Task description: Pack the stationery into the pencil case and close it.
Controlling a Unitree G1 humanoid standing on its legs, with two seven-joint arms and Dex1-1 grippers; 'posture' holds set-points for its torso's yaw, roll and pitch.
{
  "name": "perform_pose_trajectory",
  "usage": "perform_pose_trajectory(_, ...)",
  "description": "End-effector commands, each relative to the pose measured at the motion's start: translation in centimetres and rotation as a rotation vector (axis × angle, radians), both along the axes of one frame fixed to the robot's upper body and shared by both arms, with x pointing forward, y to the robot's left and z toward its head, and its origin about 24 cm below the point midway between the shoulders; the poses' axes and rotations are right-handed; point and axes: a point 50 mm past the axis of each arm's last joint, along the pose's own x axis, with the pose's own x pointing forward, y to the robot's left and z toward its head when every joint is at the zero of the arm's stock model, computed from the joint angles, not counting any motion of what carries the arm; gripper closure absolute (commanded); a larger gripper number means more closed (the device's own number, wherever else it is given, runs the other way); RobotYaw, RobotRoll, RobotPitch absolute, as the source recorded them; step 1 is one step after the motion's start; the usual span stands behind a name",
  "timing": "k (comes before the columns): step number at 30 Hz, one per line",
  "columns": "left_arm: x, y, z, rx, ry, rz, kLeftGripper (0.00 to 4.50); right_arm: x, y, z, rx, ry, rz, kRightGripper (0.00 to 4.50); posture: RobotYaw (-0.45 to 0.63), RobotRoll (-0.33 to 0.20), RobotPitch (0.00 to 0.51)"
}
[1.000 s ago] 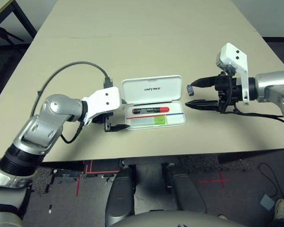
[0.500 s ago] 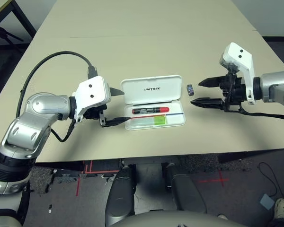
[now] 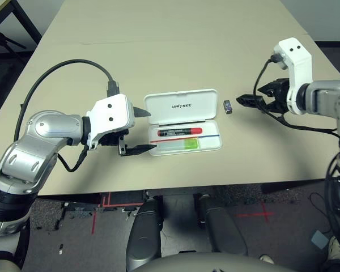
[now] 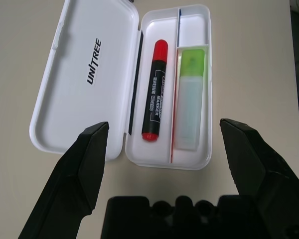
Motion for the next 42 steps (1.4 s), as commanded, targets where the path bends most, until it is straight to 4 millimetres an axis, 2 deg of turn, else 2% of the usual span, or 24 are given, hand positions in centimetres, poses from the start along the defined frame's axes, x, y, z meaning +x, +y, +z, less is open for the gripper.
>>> perform_pose_trajectory(1, -0.2, -0.1, 0.4, 0.016, -0.015, -0.017, 0.01, 0.6, -0.1, -0.7, 0.001, 0.007, -0.07, 0.0, 0.01, 0.0, 0.223)
perform_pose_trajectory(16, -0.8, -0.3, 0.5, 0.027, -0.025, -0.011, 0.01, 2.1, 3.5, -4.5, 0.041, 0.063, -0.098, 0.0, 0.06, 0.0, 0.223)
perform_pose_trajectory(27, -1.0, -0.5, 0.5, 0.025, -0.028, -0.01, 0.01, 2.7, 3.8, -7.7, 0.013, 0.146, -0.12, 0.0, 0.07, 0.0, 0.216)
perform_pose_trajectory(35, -1.0, -0.5, 0.5, 0.023, -0.027, -0.01, 0.01, 2.6, 4.5, -8.1, 0.012, 0.164, -0.104, 0.0, 0.07, 0.0, 0.214)
perform_pose_trajectory(42, -0.9, -0.6, 0.4, 0.021, -0.025, -0.01, 0.0, 2.4, 3.8, -7.8, -0.009, 0.166, -0.1, 2.41, 0.07, 0.0, 0.211)
